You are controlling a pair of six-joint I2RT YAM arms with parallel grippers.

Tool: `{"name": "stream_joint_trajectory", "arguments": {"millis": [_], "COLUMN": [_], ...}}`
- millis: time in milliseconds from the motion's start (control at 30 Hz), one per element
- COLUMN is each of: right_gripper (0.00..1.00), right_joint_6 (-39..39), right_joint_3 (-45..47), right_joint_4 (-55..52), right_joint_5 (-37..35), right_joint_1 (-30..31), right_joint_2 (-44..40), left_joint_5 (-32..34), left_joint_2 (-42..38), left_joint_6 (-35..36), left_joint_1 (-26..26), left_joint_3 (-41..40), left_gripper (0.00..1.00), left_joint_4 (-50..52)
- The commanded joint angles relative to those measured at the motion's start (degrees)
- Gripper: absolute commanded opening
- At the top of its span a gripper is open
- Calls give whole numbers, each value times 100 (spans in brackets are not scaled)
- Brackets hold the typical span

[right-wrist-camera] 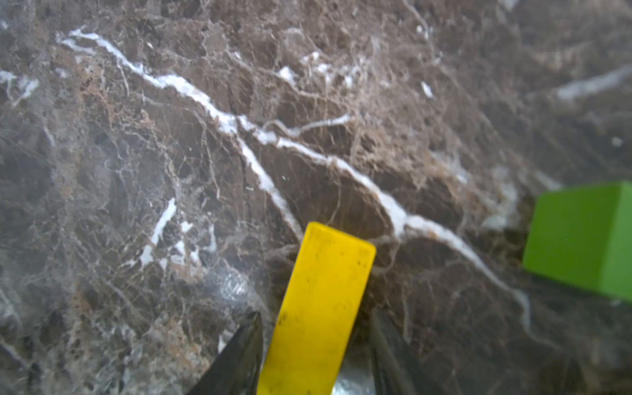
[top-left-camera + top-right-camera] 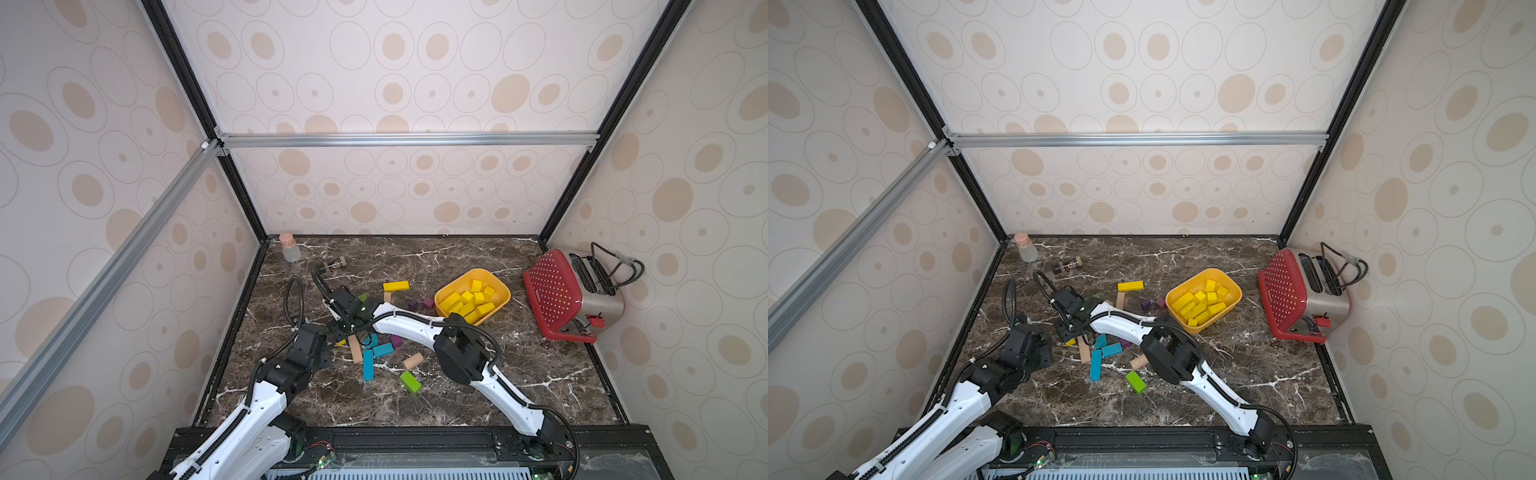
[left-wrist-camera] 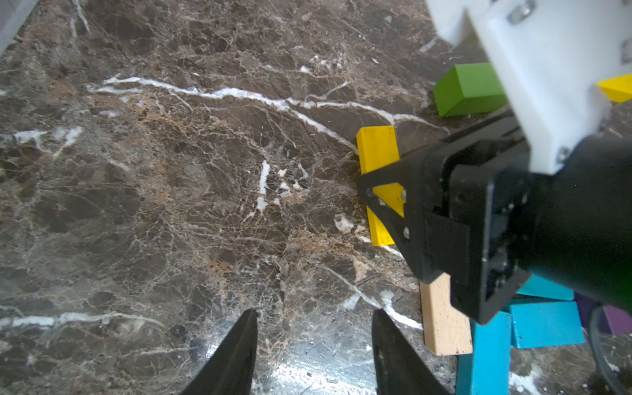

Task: Pick out the yellow building blocks
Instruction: Pick up the building block from the center of the board.

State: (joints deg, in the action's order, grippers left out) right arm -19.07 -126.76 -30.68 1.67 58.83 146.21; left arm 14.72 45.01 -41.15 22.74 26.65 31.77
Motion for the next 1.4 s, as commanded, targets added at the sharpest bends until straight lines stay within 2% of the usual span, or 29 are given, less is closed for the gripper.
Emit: {"name": "stream_joint_trajectory", "arguments": {"millis": [0,300,533,700,867,1067,1233,1367], "right_gripper": [47,36,26,16,14,13,12,11], "right_joint_6": [191,553,294,19,-188,-441,-679,-773], "right_joint_3": [-273,-364,-889,-785,-66,817,1912,2921], "right_joint_4": [-819,-1101,-1029,-837,-214,388,918,1277], "right_joint_5": [-88,-589,-103,21,374,611,715,629], "right_joint_1": [95,97,92,37,-113,-318,-583,-849], "right_joint_2": [285,319,534,266,-429,-1189,-2037,-2831], "left_joint_5": [167,136,110,125,213,131,-186,-691], "left_joint_2": [-63,31,103,117,8,234,647,930], "left_joint_6": [-81,-52,-68,-41,118,670,1232,1582], "left_joint_1": [-34,-39,-33,-31,-33,-34,-35,-26], "left_joint_3": [-49,-24,32,144,216,495,935,1010], "left_gripper": [53,54,54,54,55,57,58,58], "left_joint_4": [25,-80,-128,-81,-232,-478,-638,-1315]}}
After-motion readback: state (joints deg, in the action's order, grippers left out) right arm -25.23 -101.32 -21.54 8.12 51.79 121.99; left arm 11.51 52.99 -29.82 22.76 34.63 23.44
